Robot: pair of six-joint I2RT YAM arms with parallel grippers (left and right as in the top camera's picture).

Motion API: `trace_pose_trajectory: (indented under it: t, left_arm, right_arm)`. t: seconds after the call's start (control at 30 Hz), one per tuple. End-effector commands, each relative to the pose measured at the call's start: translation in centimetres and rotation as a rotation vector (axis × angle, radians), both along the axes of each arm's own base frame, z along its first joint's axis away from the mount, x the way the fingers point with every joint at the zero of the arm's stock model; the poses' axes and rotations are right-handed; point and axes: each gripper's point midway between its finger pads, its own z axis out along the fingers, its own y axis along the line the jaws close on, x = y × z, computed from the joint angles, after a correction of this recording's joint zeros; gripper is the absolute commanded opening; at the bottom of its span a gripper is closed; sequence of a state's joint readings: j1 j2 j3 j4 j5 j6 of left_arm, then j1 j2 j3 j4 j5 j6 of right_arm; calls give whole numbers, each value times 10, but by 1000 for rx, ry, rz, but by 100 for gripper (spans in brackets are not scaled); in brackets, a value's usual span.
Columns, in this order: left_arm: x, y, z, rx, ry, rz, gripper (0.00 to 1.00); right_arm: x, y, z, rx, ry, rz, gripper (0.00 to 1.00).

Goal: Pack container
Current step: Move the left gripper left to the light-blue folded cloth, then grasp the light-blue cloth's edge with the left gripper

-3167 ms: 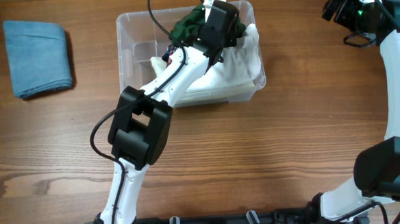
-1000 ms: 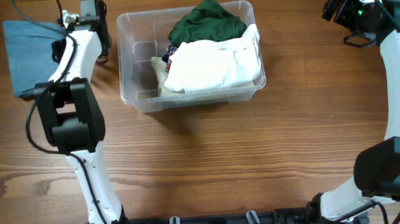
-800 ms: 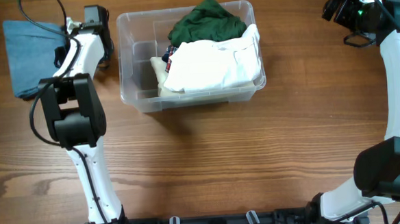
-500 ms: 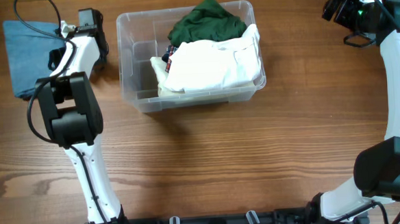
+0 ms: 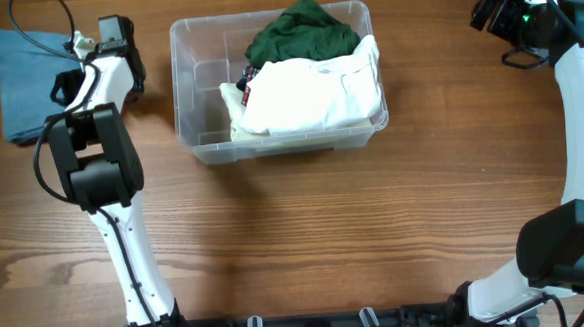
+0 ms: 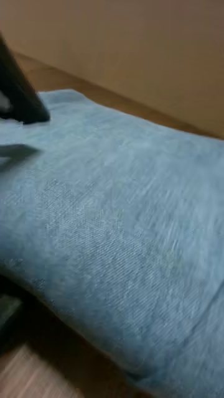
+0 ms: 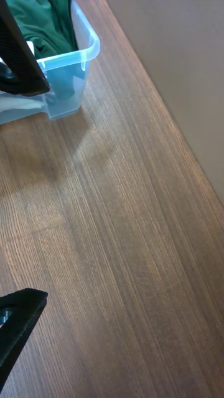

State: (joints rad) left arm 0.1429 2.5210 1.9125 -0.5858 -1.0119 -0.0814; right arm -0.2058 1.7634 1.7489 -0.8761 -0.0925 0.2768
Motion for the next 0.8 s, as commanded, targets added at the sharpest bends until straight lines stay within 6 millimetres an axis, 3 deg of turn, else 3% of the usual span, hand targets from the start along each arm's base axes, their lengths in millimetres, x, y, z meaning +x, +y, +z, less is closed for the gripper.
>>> trace_pose_trajectory:
  t: [0.0,0.07,0.3,0.5,0.77]
  left_arm:
    - [-34,9,-73,-70,185,8,40]
    - [-33,11,-69,-41,179,17,28]
    - [-37,20,-50,79,187,52,6]
    - [-28,15,-23,111,148,46,4]
    - [-2,-12,60,109,-30,-8,4]
  right_arm:
    - [1,-1,-8,7,18,-15,100]
    - [1,-1,-8,7,18,-15,100]
    - [1,-1,-8,7,18,-15,100]
    - [1,-1,-8,7,18,-15,100]
    - [1,-1,-8,7,18,-15,100]
